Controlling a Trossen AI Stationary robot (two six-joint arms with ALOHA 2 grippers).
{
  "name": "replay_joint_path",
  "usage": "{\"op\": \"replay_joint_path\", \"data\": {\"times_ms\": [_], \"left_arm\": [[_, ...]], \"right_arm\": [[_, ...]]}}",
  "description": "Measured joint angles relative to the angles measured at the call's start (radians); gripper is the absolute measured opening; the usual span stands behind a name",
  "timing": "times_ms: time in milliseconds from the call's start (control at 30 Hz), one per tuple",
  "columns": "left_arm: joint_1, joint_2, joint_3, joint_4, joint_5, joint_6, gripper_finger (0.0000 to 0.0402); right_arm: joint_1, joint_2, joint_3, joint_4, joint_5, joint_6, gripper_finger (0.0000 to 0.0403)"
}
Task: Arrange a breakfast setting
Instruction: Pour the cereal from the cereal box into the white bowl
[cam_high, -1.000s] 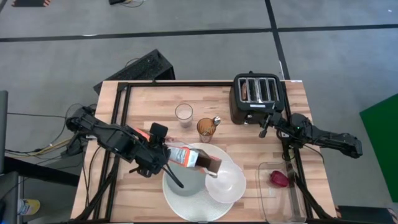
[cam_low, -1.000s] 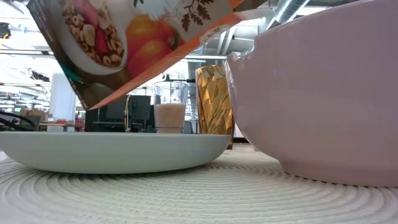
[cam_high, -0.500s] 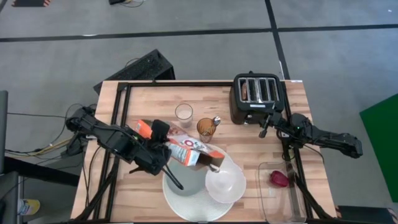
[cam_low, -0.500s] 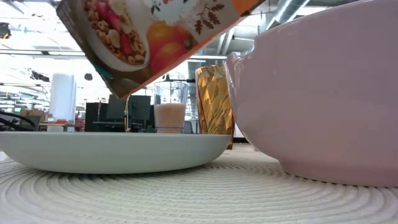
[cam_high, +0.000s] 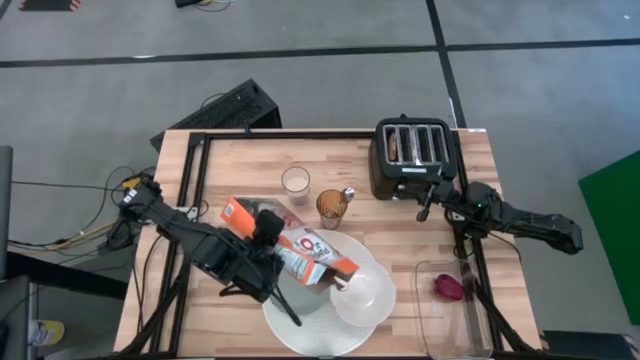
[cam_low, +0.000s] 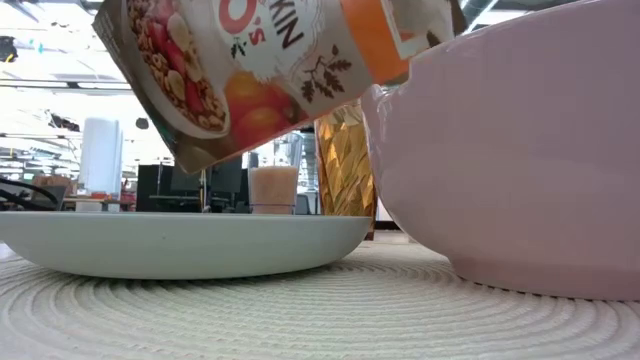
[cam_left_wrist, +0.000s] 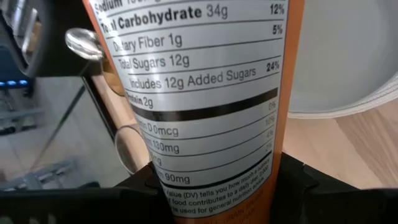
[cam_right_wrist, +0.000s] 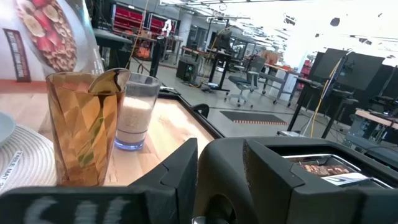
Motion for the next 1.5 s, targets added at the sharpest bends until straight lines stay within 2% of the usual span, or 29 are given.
{"op": "replay_joint_path", "data": {"times_ms": [267, 467, 700, 1133, 1367, 1500], "left_arm": [[-0.051, 0.000, 0.000, -0.003, -0.154, 0.045, 0.0151], [-0.067, 0.000, 0.000, -0.002, -0.188, 0.055, 0.0151], [-0.069, 0.000, 0.000, 0.036, -0.233, 0.142, 0.0151], [-0.076, 0.000, 0.000, 0.117, -0.245, 0.277, 0.0151], [-0.077, 0.000, -0.001, 0.127, -0.330, 0.342, 0.0151], [-0.077, 0.000, -0.001, 0.136, -0.338, 0.365, 0.0151]], "right_arm": [[0.000, 0.000, 0.000, 0.000, 0.000, 0.000, 0.0151], [0.000, 0.000, 0.000, 0.000, 0.000, 0.000, 0.0150], [0.000, 0.000, 0.000, 0.000, 0.000, 0.000, 0.0150], [0.000, 0.000, 0.000, 0.000, 0.001, 0.000, 0.0150], [0.000, 0.000, 0.000, 0.000, 0.001, 0.000, 0.0150], [0.000, 0.000, 0.000, 0.000, 0.001, 0.000, 0.0151]]}}
